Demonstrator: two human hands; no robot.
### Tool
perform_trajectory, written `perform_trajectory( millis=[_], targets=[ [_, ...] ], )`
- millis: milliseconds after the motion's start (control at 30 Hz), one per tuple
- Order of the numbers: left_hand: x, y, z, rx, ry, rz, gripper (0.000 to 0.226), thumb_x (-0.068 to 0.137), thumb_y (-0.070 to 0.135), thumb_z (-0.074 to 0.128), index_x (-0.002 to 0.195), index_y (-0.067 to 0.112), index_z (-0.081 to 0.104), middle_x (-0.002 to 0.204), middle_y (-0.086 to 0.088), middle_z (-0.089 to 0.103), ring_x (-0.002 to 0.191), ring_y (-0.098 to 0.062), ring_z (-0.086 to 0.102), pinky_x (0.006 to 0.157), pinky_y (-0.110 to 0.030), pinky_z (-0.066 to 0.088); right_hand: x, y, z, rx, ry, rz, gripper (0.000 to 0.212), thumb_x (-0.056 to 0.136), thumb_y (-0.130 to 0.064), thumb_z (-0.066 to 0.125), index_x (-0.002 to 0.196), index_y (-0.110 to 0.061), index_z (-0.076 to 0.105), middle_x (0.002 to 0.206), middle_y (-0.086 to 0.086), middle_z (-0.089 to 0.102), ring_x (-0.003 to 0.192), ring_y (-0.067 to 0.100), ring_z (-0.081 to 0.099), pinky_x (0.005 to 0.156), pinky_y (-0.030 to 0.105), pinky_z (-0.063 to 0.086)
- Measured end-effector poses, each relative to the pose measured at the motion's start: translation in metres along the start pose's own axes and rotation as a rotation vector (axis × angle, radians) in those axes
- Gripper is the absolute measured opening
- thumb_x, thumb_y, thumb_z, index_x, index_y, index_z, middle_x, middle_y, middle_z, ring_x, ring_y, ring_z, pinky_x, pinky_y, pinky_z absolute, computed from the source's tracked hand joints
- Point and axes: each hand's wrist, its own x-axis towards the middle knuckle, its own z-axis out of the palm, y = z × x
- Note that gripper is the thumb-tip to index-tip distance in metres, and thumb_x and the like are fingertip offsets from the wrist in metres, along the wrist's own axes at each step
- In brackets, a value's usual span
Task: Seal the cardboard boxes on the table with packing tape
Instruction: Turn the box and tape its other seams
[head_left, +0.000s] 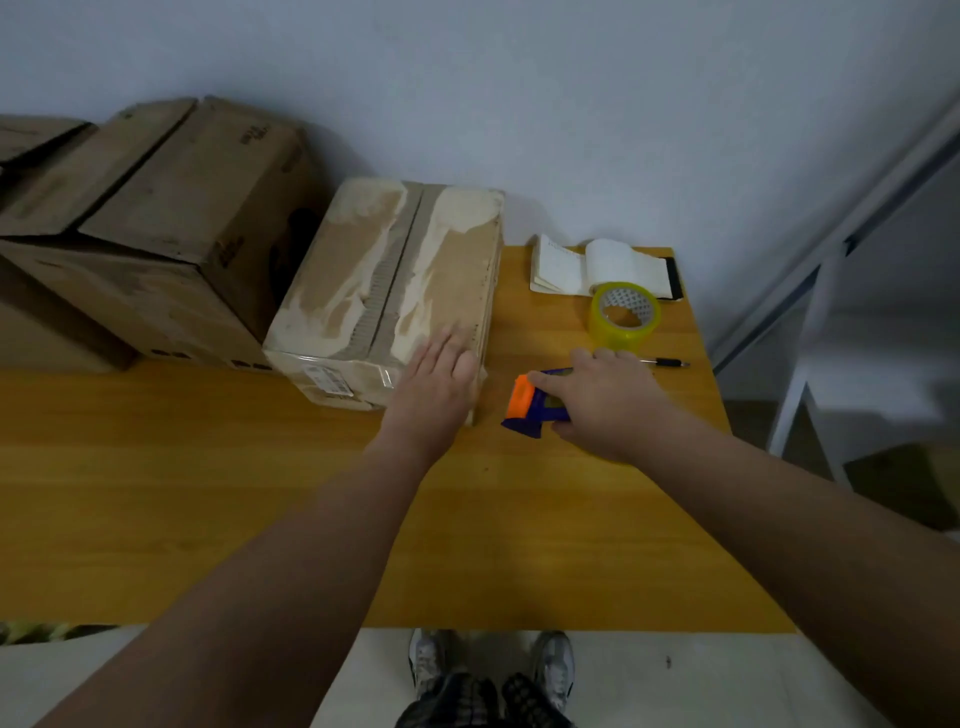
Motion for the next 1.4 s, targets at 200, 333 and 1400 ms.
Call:
perform_trajectory(
  millis=[200,333,1400],
  targets=[
    [0.005,-0.006,0.005,-0.072,-0.077,-0.002,0.051,0.100,0.026,0.038,0.148,0.014,0.026,0.158,-0.009,0.013,0.146,-0.023,0.009,0.117,-0.035,0.002,-0.007,0.006,0.002,0.014,0.014,0.016,0.062,0.096,-0.049,0.045,0.150,-0.036,0.018,0.131,0.012,0.044,0.117,0.033,0.047,0.095,0.041,0.038],
    [0.004,-0.007,0.006,-0.074,-0.104,-0.003,0.051,0.101,0.032,0.036,0.150,0.025,0.022,0.159,-0.005,0.011,0.146,-0.020,0.008,0.117,-0.033,0.001,-0.001,-0.003,-0.006,0.013,-0.035,0.054,0.055,0.093,-0.048,0.051,0.143,-0.032,0.033,0.123,0.011,0.050,0.110,0.031,0.052,0.080,0.038,0.041],
    [0.006,-0.013,0.002,-0.046,-0.206,0.031,0.055,0.101,0.033,0.036,0.151,0.027,0.013,0.160,-0.001,0.003,0.147,-0.020,0.003,0.118,-0.032,0.002,0.043,-0.027,0.002,0.215,-0.146,0.080,0.034,0.082,-0.049,0.062,0.102,-0.023,0.055,0.083,-0.002,0.054,0.079,0.018,0.055,0.062,0.031,0.043]
  ],
)
